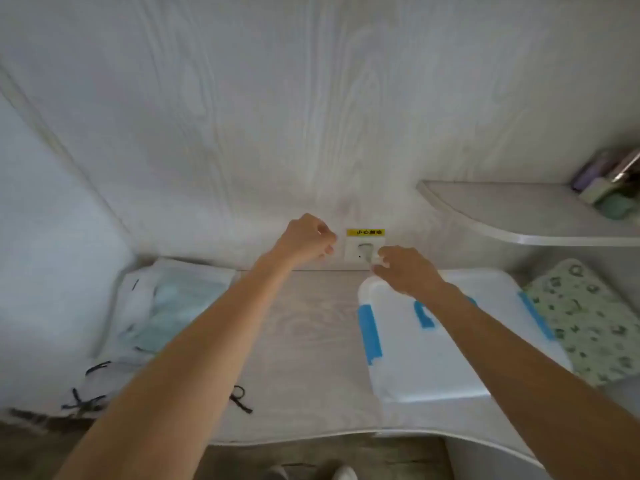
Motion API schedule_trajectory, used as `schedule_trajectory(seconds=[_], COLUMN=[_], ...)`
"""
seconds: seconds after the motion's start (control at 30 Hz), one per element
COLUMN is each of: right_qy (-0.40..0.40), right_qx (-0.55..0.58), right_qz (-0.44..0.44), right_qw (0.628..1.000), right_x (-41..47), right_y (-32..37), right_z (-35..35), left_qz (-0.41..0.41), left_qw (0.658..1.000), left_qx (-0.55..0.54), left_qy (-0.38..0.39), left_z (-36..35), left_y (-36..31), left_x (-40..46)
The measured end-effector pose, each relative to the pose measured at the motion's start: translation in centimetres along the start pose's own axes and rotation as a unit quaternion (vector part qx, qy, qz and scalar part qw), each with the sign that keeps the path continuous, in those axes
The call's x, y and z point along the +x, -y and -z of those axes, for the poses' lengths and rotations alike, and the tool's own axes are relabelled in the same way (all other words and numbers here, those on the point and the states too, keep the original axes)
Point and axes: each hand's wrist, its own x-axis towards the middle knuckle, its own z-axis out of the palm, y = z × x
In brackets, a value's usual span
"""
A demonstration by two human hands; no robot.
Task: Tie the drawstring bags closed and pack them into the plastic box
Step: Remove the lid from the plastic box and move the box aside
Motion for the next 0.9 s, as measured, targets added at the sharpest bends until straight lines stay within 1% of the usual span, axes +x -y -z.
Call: schedule_trajectory(seconds=[0.03, 0.07, 0.1, 0.17, 0.2, 0.27, 0.37, 0.43, 0.5, 0.63, 0.77, 0.83, 0.9], right_qy=[-0.005, -0.015, -0.019, -0.018, -0.015, -0.025, -0.054, -0.071, -0.081, -0.08, -0.08, -0.076, -0.068], right_qx=[0.005, -0.002, -0.018, -0.054, -0.063, -0.062, -0.063, -0.074, -0.087, -0.095, -0.087, -0.082, -0.056], right_qz=[-0.008, -0.006, -0.005, -0.001, 0.005, 0.009, 0.014, 0.02, 0.024, 0.03, 0.032, 0.034, 0.043], right_qw=[1.0, 1.0, 1.0, 0.998, 0.998, 0.998, 0.996, 0.995, 0.993, 0.992, 0.992, 0.993, 0.995], right_x=[-0.5, -0.7, -1.2, -2.0, -2.3, -2.6, -2.9, -2.9, -3.0, -3.0, -3.1, -3.1, -3.1], right_y=[-0.6, -1.1, -1.7, -2.6, -2.9, -3.4, -3.7, -3.8, -3.9, -4.0, -4.2, -4.1, -4.2], right_z=[-0.2, -0.6, -1.1, -2.1, -2.6, -3.4, -4.5, -5.0, -5.2, -5.5, -5.4, -5.3, -5.0], left_qz=[0.002, 0.005, 0.014, 0.045, 0.058, 0.085, 0.1, 0.091, 0.083, 0.087, 0.102, 0.097, 0.053], left_qw=[1.0, 1.0, 0.998, 0.986, 0.979, 0.969, 0.961, 0.959, 0.957, 0.948, 0.95, 0.958, 0.982], left_qx=[-0.007, 0.006, 0.032, 0.078, 0.081, 0.051, -0.026, -0.078, -0.104, -0.132, -0.133, -0.123, -0.051], left_qy=[0.008, 0.019, 0.048, 0.138, 0.178, 0.225, 0.255, 0.257, 0.258, 0.275, 0.264, 0.24, 0.172], left_z=[-1.3, -2.2, -3.4, -5.7, -6.5, -7.5, -8.4, -8.5, -8.6, -8.3, -7.9, -8.2, -8.8], left_y=[-0.2, -0.4, -0.6, -0.8, -0.7, -0.2, 0.7, 0.8, 0.8, 0.8, 1.0, 1.1, 0.9], left_x=[0.1, 0.1, -0.2, -1.1, -1.5, -2.2, -3.2, -3.4, -3.5, -3.6, -3.5, -3.3, -2.8])
